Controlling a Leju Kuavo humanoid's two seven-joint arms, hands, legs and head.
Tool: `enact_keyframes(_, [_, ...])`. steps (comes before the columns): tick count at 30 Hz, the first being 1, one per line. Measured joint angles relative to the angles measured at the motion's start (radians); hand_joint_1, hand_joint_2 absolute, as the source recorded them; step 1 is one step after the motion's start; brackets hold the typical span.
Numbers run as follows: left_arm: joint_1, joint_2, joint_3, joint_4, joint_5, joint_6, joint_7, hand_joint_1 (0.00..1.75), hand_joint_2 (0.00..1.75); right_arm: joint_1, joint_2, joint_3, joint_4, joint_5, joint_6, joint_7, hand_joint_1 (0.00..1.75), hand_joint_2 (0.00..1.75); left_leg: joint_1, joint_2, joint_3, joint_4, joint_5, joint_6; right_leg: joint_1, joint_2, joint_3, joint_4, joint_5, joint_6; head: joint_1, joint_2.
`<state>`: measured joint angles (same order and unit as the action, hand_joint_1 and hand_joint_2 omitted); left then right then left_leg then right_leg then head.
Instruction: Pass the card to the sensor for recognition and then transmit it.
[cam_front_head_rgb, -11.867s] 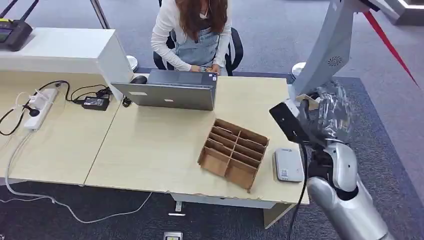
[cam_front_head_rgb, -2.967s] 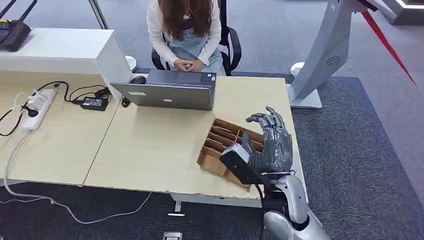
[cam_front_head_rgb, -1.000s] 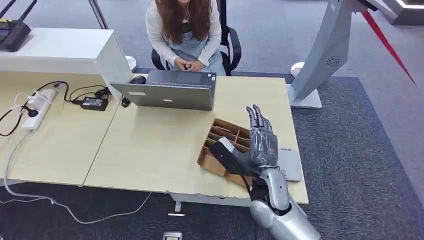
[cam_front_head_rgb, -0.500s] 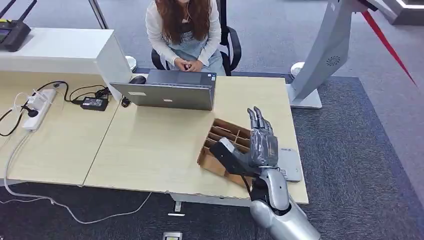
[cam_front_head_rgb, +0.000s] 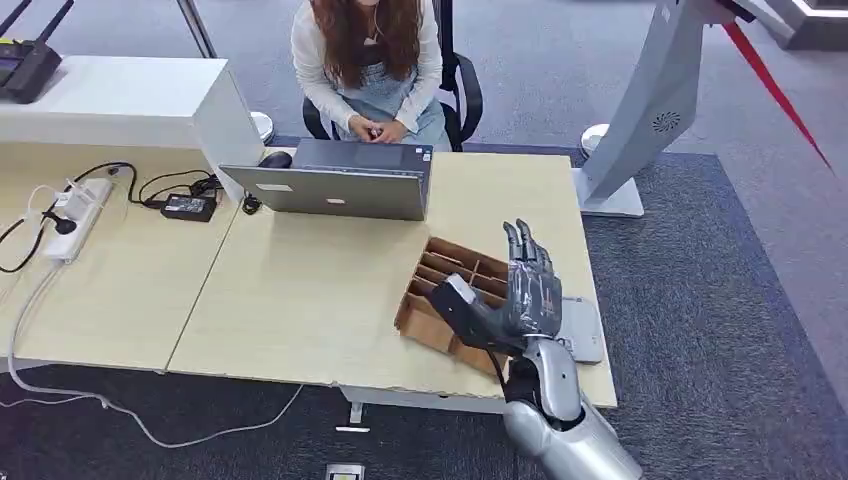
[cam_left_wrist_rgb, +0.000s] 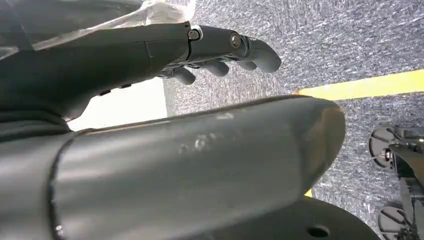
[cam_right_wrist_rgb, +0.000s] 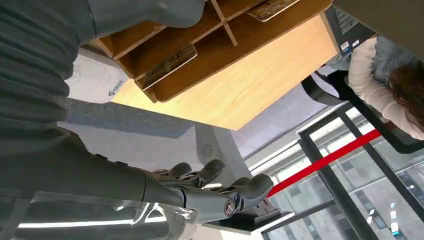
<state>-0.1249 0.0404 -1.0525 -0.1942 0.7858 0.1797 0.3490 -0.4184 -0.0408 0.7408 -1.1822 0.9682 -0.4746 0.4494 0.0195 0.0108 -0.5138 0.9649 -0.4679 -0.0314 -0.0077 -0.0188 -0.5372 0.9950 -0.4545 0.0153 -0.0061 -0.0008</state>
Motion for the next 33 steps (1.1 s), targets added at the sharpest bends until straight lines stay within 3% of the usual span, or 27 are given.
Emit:
enact_keyframes(30, [0.0,0.0,0.0,0.0,0.003,0.0,0.0,0.0,0.0,0.001,-0.007,-0.001,0.007,0.0,0.001,0.009,0.26,1.75,0.0,0.0,0.0,0.0,0.0,0.0,0.0,0.0,0.0,0.0,0.0,0.0,0.0,0.0])
enact_keyframes(31, [0.0,0.0,0.0,0.0,0.003,0.0,0.0,0.0,0.0,0.001,-0.007,-0.001,0.009,0.0,0.001,0.01,0.35,1.75,0.0,0.0,0.0,0.0,0.0,0.0,0.0,0.0,0.0,0.0,0.0,0.0,0.0,0.0])
enact_keyframes(32, [0.0,0.0,0.0,0.0,0.003,0.0,0.0,0.0,0.0,0.001,-0.008,-0.001,0.01,0.0,0.001,0.012,1.08,1.75,0.0,0.0,0.0,0.0,0.0,0.0,0.0,0.0,0.0,0.0,0.0,0.0,0.0,0.0])
enact_keyframes(33, [0.0,0.0,0.0,0.0,0.003,0.0,0.0,0.0,0.0,0.001,-0.008,-0.001,0.013,0.0,0.001,0.013,1.36,1.75,0.0,0.0,0.0,0.0,0.0,0.0,0.0,0.0,0.0,0.0,0.0,0.0,0.0,0.0])
